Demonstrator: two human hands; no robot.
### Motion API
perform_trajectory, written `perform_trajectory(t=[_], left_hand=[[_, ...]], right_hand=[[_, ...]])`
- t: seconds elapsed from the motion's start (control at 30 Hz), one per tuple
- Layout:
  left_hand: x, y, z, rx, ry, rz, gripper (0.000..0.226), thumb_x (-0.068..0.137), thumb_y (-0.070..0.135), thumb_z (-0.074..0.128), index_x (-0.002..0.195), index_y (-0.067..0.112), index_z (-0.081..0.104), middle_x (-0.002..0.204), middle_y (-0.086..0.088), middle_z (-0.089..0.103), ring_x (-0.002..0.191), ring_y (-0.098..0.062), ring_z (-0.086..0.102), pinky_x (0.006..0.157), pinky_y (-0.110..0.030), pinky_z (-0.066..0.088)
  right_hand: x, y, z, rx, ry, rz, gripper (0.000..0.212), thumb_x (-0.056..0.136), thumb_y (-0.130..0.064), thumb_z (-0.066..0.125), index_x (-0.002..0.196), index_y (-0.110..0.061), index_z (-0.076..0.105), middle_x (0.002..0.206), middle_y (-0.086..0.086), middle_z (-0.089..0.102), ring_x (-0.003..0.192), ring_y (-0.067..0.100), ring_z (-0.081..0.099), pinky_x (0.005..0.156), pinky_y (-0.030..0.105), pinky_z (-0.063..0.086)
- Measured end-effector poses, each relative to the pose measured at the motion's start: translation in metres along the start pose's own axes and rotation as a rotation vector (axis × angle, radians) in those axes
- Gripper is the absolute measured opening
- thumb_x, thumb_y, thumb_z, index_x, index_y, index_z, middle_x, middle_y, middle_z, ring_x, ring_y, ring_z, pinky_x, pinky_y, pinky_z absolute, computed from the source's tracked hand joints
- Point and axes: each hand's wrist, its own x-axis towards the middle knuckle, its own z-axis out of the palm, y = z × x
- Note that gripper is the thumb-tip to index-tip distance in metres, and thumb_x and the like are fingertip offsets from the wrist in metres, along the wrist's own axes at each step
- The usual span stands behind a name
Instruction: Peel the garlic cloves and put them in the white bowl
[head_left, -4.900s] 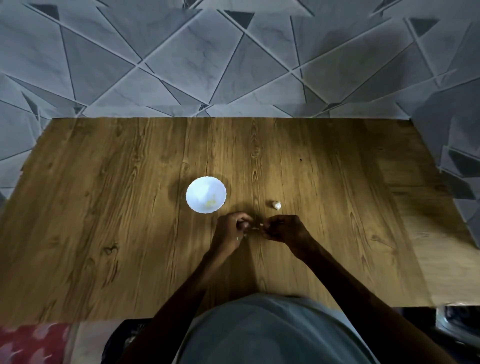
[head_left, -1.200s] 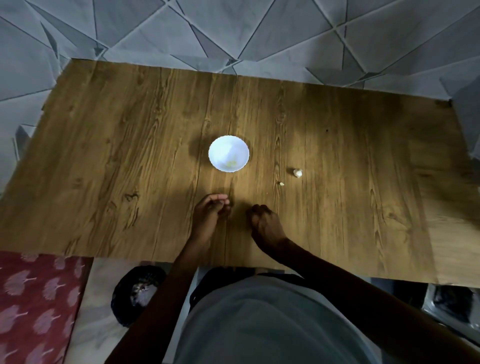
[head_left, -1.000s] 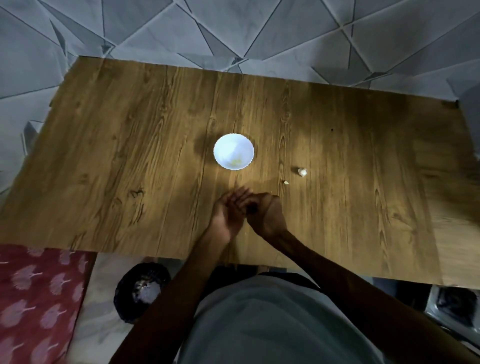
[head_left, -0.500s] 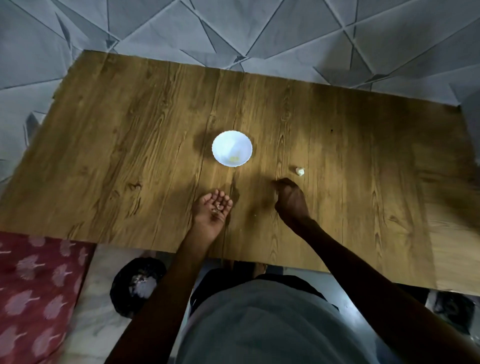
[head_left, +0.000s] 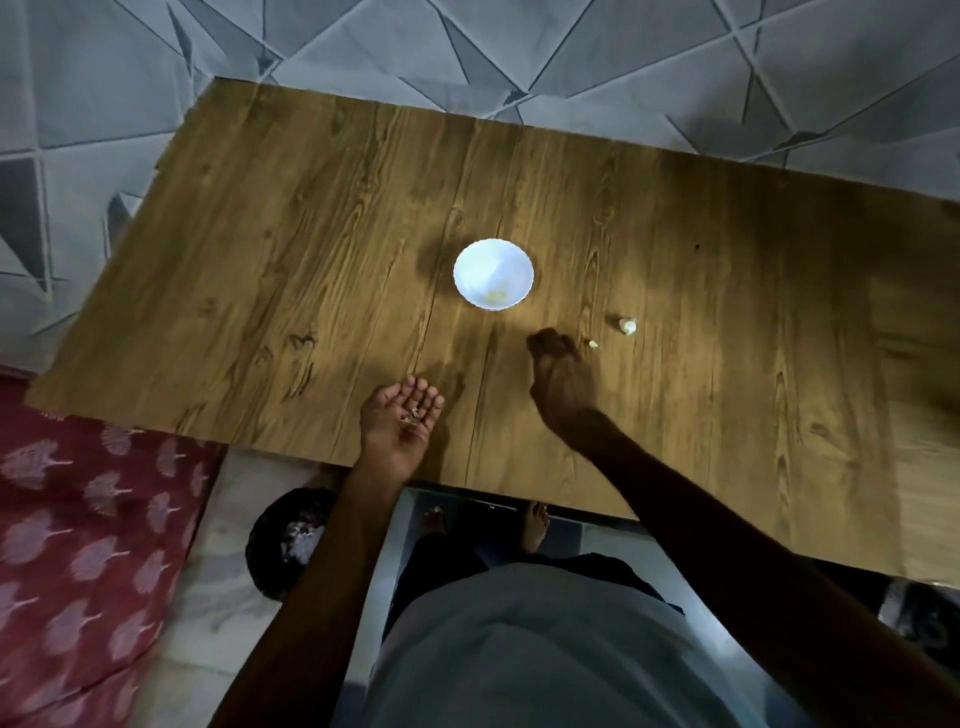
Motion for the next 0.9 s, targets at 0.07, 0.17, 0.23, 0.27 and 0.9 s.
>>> perform_trajectory(t=[0.07, 0.17, 0.23, 0.27, 0.9], left_hand=[[-0.002, 0.005, -0.002, 0.02, -0.004, -0.01, 0.03, 0.097, 0.017, 0.037, 0.082, 0.008, 0.061, 0.064, -0.005, 0.066, 0.072, -0.019, 0.06, 0.075, -0.033, 0.05], [-0.006, 0.015, -0.001, 0.062, -0.021, -0.043, 0.03, 0.097, 0.017, 0.036, 0.081, 0.008, 0.06, 0.062, -0.005, 0.066, 0.071, -0.02, 0.059, 0.074, -0.033, 0.05], [-0.007, 0.021, -0.001, 0.08, -0.023, -0.071, 0.03, 0.098, 0.017, 0.036, 0.081, 0.008, 0.059, 0.061, -0.006, 0.065, 0.071, -0.02, 0.058, 0.072, -0.033, 0.049], [-0.007, 0.024, -0.001, 0.089, -0.03, -0.084, 0.03, 0.098, 0.017, 0.036, 0.081, 0.008, 0.058, 0.061, -0.006, 0.065, 0.071, -0.02, 0.058, 0.072, -0.034, 0.049], [-0.004, 0.038, -0.008, 0.33, -0.18, -0.284, 0.031, 0.099, 0.018, 0.034, 0.08, 0.008, 0.057, 0.063, -0.006, 0.064, 0.07, -0.021, 0.058, 0.072, -0.034, 0.049]], right_hand=[[0.007, -0.002, 0.006, -0.046, -0.026, 0.011, 0.04, 0.077, 0.009, 0.053, 0.116, 0.007, 0.063, 0.118, 0.025, 0.061, 0.104, 0.043, 0.058, 0.074, 0.047, 0.057], [-0.026, -0.021, 0.018, -0.057, -0.014, -0.13, 0.035, 0.071, 0.007, 0.062, 0.106, 0.009, 0.066, 0.106, 0.023, 0.064, 0.09, 0.038, 0.062, 0.062, 0.041, 0.058], [-0.059, -0.029, 0.017, -0.015, -0.049, -0.229, 0.037, 0.068, 0.004, 0.067, 0.105, 0.006, 0.067, 0.105, 0.02, 0.064, 0.088, 0.035, 0.063, 0.063, 0.038, 0.056], [-0.066, -0.03, 0.015, 0.021, -0.067, -0.225, 0.038, 0.067, 0.004, 0.067, 0.105, 0.005, 0.067, 0.105, 0.02, 0.065, 0.087, 0.034, 0.063, 0.064, 0.038, 0.056], [-0.071, -0.036, 0.021, 0.192, 0.105, 0.168, 0.052, 0.07, 0.018, 0.052, 0.118, 0.002, 0.066, 0.121, 0.019, 0.063, 0.107, 0.036, 0.062, 0.08, 0.044, 0.057]])
